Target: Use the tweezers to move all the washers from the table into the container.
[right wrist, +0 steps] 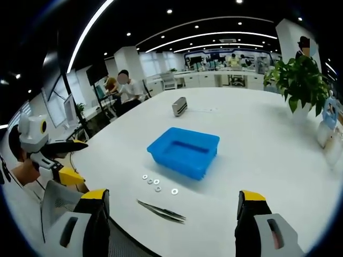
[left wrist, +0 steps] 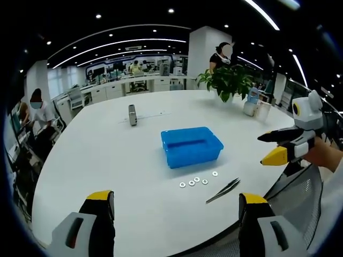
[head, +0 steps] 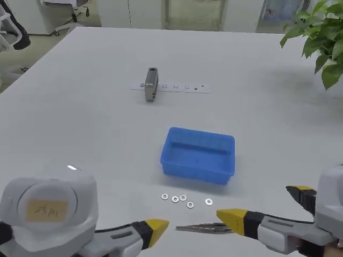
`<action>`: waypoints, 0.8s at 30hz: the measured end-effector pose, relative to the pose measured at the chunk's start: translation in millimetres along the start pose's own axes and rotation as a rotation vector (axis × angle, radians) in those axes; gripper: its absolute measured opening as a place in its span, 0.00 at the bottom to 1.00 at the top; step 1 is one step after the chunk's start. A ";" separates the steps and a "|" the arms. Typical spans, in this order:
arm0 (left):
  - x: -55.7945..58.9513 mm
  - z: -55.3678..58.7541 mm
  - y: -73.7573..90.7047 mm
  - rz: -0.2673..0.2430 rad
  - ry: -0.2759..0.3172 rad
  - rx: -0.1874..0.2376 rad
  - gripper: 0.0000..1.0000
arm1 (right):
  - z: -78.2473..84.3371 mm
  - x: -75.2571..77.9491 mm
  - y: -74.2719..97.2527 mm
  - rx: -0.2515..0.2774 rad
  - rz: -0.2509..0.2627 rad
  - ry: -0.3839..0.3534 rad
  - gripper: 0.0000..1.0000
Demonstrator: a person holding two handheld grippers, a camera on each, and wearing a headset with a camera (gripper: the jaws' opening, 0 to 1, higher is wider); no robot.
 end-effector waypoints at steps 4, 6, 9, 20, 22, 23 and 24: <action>1.4 -0.9 0.0 0.003 -0.001 0.006 0.99 | -0.1 0.4 0.3 -0.005 0.007 0.014 0.99; 1.9 -1.4 0.1 0.004 -0.001 0.009 0.99 | -0.2 1.2 0.4 -0.003 0.011 0.018 0.99; 2.0 -2.1 0.1 0.004 0.000 0.012 0.99 | 0.4 1.8 0.3 -0.006 0.013 0.023 0.99; 1.1 -3.1 -6.9 0.013 -0.008 0.002 0.99 | 2.3 4.0 -0.1 -0.005 0.017 0.023 0.99; 1.1 -2.6 -9.0 0.023 -0.013 -0.011 0.94 | 2.6 5.1 0.1 -0.004 0.020 0.021 0.99; 0.9 -2.8 -9.8 0.022 -0.013 -0.012 0.91 | 3.1 6.0 -0.1 -0.007 0.022 0.019 0.99; 0.8 -3.0 -10.4 0.023 -0.013 -0.010 0.91 | 3.6 7.0 -0.3 -0.009 0.024 0.019 0.99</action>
Point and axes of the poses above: the centre of the closed fingertips' face, and the gripper's own axes: y roughly backward along the fingers, x roughly to its right, z roughly out of its underside, the point moved 8 cm from there along y, roughly backward along the fingers, and after that the axes turned 6 degrees about -z, right-handed, at the moved point
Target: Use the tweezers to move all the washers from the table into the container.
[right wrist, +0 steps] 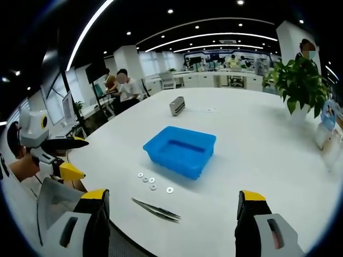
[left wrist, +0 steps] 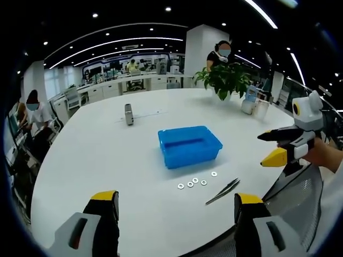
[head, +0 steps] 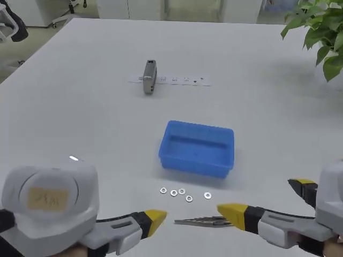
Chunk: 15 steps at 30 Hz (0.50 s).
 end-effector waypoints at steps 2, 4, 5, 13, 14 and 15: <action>0.7 -1.0 -3.4 0.012 0.000 0.002 0.92 | 0.9 1.8 -0.5 -0.007 0.003 -0.002 0.99; 2.4 -0.6 -7.4 0.035 -0.015 -0.010 0.91 | 0.9 2.6 -0.8 -0.007 0.005 -0.003 0.98; 3.4 0.0 -10.7 0.047 -0.032 -0.016 0.90 | 0.8 3.5 -1.2 -0.009 0.007 -0.004 0.98; 11.0 2.7 -29.9 0.106 -0.157 -0.061 0.82 | 3.7 6.6 -5.0 -0.022 0.009 -0.007 0.96; 12.1 2.6 -31.8 0.114 -0.164 -0.061 0.81 | 4.7 7.3 -5.5 -0.026 0.009 -0.009 0.96; 13.2 2.8 -33.1 0.124 -0.170 -0.064 0.79 | 5.1 7.7 -5.7 -0.028 0.009 -0.010 0.96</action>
Point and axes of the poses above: the centre of the closed fingertips' face, and the gripper's own axes: y roughly backward along the fingers, x roughly to its right, z roughly out of its underside, the point moved 8 cm from there along y, roughly backward along the fingers, and after that the axes turned 6 degrees about -z, right-handed, at the moved point
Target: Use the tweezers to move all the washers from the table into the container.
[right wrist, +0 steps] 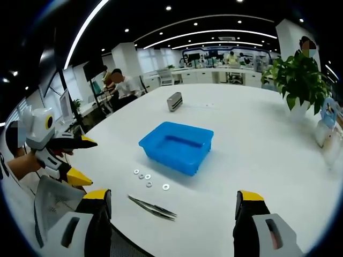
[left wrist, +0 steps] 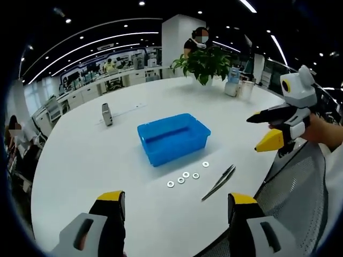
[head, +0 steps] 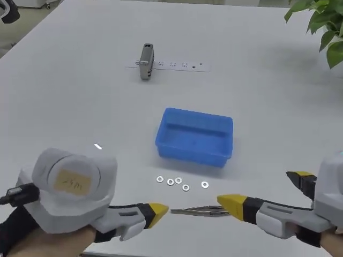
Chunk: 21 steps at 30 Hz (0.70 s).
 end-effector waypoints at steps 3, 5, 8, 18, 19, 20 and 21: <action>5.2 -1.1 -7.7 0.058 -0.035 -0.010 0.71 | 1.7 2.1 -0.7 -0.006 0.000 -0.005 0.95; 9.2 0.2 -14.0 0.099 -0.057 -0.033 0.64 | 2.6 3.8 -1.3 -0.009 0.001 -0.007 0.94; 13.3 1.9 -24.3 0.135 -0.090 -0.057 0.51 | 4.2 7.0 -2.5 -0.016 0.003 -0.013 0.94; 29.7 15.1 -53.3 0.240 -0.221 -0.134 0.24 | 6.7 10.0 -5.2 -0.020 -0.012 -0.060 0.91; 30.4 15.3 -55.6 0.243 -0.224 -0.136 0.22 | 7.6 10.4 -6.4 -0.022 -0.013 -0.061 0.91; 30.7 15.4 -58.1 0.241 -0.227 -0.136 0.20 | 8.4 10.6 -7.1 -0.024 -0.015 -0.063 0.90; 32.1 15.5 -61.3 0.252 -0.238 -0.139 0.18 | 9.7 10.7 -8.2 -0.025 -0.018 -0.065 0.90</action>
Point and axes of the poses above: the centre of the closed fingertips' face, and the gripper's own axes: y roughly backward along the fingers, x roughly to its right, z roughly out of its underside, the point moved 8 cm from there along y, roughly backward along the fingers, and after that the axes turned 6 degrees about -z, right-handed, at the moved point
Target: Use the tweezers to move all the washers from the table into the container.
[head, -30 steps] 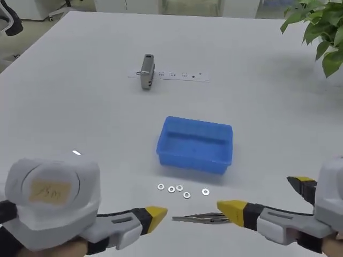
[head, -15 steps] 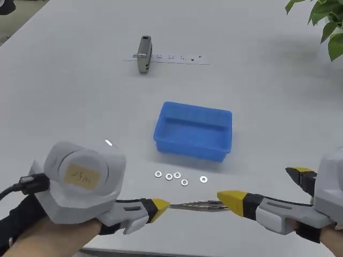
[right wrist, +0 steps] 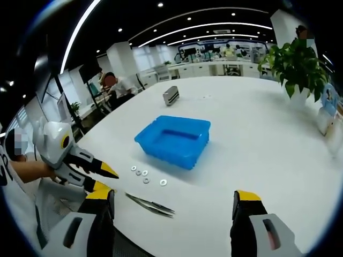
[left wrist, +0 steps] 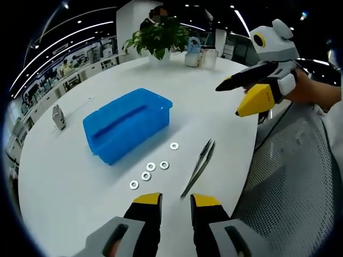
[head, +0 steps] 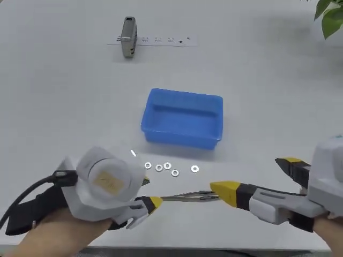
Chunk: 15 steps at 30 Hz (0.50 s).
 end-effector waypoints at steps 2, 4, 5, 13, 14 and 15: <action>1.2 -0.9 -5.8 0.013 -0.012 -0.007 0.15 | 2.2 0.5 -1.5 -0.008 -0.003 -0.003 0.90; 3.1 -1.7 -10.5 0.029 -0.029 -0.010 0.13 | 3.3 1.2 -1.9 -0.013 -0.006 -0.004 0.90; 3.9 -1.9 -12.5 0.035 -0.037 -0.010 0.12 | 3.8 1.5 -2.0 -0.016 -0.005 -0.004 0.90; 8.2 3.2 -27.0 0.066 -0.128 -0.051 0.08 | 6.8 2.2 -4.3 -0.029 -0.016 0.004 0.90; 8.8 3.3 -27.4 0.073 -0.144 -0.053 0.07 | 6.9 1.9 -4.8 -0.029 -0.018 0.004 0.90; 8.8 2.8 -27.3 0.071 -0.144 -0.049 0.07 | 7.2 1.3 -5.5 -0.031 -0.022 0.003 0.89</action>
Point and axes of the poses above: the centre of the closed fingertips' face, and the gripper's own axes: y roughly backward along the fingers, x roughly to its right, z roughly out of its underside, the point moved 8 cm from there along y, roughly backward along the fingers, and after that the axes turned 6 degrees about -z, right-handed, at the moved point
